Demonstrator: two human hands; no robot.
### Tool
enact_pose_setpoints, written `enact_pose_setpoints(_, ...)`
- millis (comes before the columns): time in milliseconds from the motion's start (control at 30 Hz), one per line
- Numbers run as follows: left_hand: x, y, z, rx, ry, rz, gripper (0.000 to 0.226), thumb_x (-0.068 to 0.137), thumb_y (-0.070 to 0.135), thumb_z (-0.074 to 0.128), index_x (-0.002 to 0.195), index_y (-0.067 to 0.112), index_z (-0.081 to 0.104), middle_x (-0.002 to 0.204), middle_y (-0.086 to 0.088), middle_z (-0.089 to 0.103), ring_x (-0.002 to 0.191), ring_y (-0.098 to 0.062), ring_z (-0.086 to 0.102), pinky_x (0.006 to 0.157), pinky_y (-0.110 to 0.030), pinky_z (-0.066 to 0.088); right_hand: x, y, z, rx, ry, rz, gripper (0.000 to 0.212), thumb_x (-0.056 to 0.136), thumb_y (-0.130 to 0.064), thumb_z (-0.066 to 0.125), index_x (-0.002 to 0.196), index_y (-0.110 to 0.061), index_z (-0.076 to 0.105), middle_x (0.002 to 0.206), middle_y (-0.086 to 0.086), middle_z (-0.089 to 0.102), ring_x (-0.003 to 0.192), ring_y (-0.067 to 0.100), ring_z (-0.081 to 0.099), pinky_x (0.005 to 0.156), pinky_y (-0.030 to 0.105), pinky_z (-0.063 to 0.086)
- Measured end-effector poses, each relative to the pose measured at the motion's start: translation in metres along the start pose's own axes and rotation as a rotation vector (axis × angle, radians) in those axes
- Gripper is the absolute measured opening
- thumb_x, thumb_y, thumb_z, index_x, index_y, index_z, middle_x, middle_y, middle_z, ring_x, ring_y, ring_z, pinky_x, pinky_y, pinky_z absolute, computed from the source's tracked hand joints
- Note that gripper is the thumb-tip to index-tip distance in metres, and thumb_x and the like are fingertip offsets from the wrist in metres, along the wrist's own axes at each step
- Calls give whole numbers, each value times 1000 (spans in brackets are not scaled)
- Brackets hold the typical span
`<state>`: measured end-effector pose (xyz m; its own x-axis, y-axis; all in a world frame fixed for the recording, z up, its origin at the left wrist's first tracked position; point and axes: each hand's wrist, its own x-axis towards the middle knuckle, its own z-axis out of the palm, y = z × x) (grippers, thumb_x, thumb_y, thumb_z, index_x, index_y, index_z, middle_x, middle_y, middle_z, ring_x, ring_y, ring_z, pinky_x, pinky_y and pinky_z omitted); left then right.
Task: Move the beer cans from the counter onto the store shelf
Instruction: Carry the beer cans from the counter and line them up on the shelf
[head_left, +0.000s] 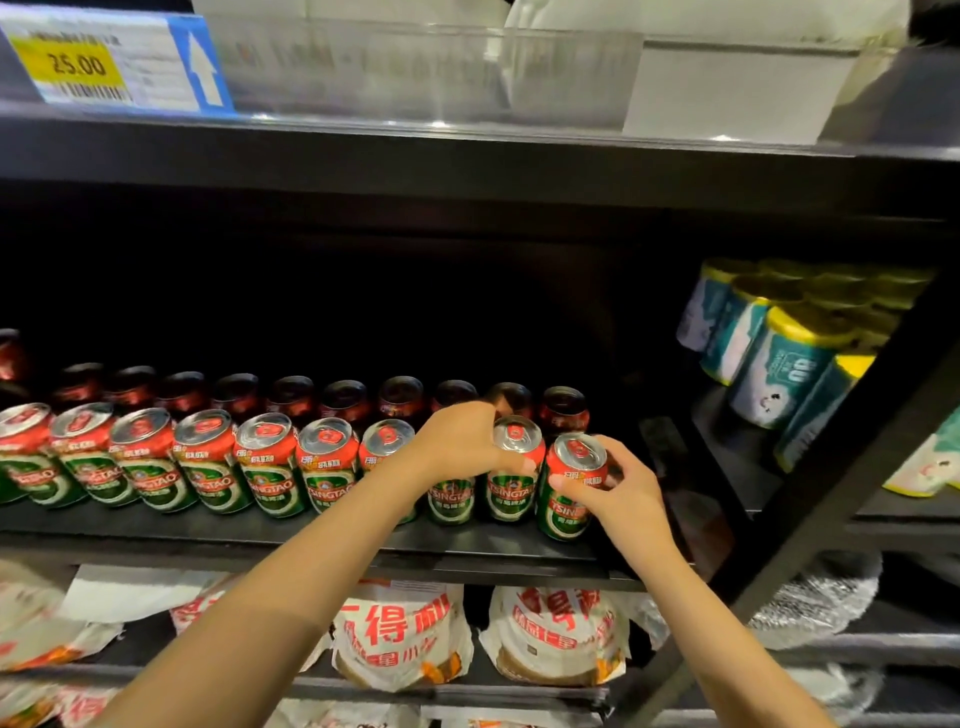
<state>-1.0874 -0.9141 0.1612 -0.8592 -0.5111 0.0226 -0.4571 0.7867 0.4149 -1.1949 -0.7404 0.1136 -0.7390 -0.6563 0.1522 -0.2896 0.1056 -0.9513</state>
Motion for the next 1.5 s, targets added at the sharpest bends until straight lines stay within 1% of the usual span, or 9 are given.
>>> enact_pose_setpoints(200,5,-7,7,31,-57,29,73,55,79,59,96,19,60,88,3,65,80,-14,61,75,-39,53,8,-1,1,35,-14,17,57,65,-16,83,116,-22,58,106,-7,66,96,4,62,74,15,48)
enact_pose_setpoints(367,4,-10,10,-8,-48,50,61,63,69,67,99,20,59,91,5,63,83,-13,60,76,-37,52,7,12,4,33,-37,23,66,65,-23,84,123,-28,51,116,-5,62,105,9,60,89,31,52)
enact_pose_setpoints(567,0,-11,8,-44,-9,88,58,64,66,67,96,19,60,86,5,62,79,-11,58,71,-30,51,3,18,-1,5,-141,19,82,70,-9,80,133,-37,35,117,-23,52,107,-6,52,78,5,45)
enact_pose_setpoints(633,-2,-9,6,-46,-11,97,55,66,63,69,96,18,61,87,4,63,79,-12,59,71,-30,50,1,26,-3,3,-164,52,90,71,-6,78,138,-38,29,121,-22,49,111,-4,50,84,8,43)
enact_pose_setpoints(800,-4,-10,4,-30,-31,93,65,62,62,71,110,21,57,102,7,64,92,-12,59,82,-36,52,0,35,-2,-30,-174,113,69,73,-11,77,129,-28,41,119,-11,55,114,7,51,84,10,40)
enact_pose_setpoints(967,-7,-12,5,-84,19,124,66,65,55,74,119,22,58,114,6,64,104,-13,59,90,-33,50,-2,36,6,8,-80,104,62,73,-9,77,121,-30,44,108,-20,55,98,-7,53,85,12,42)
enact_pose_setpoints(1200,-10,-7,2,-105,44,163,64,71,47,74,127,25,54,121,6,61,111,-12,56,91,-26,46,-2,39,5,-13,-93,121,66,73,-15,78,127,-28,43,114,-14,55,104,1,53,92,19,42)
enact_pose_setpoints(1367,-11,-5,2,-91,41,151,63,71,48,74,126,24,54,120,5,62,110,-13,57,89,-25,46,1,41,1,-31,-111,125,73,72,-17,79,135,-23,42,121,-8,55,109,5,51,84,11,41)
enact_pose_setpoints(1500,-10,-6,1,-81,-4,120,60,71,48,73,121,21,56,115,5,62,106,-14,58,87,-28,48,0,44,3,-27,-123,113,74,75,-17,77,138,-25,39,125,-8,53,115,7,49,94,21,41)
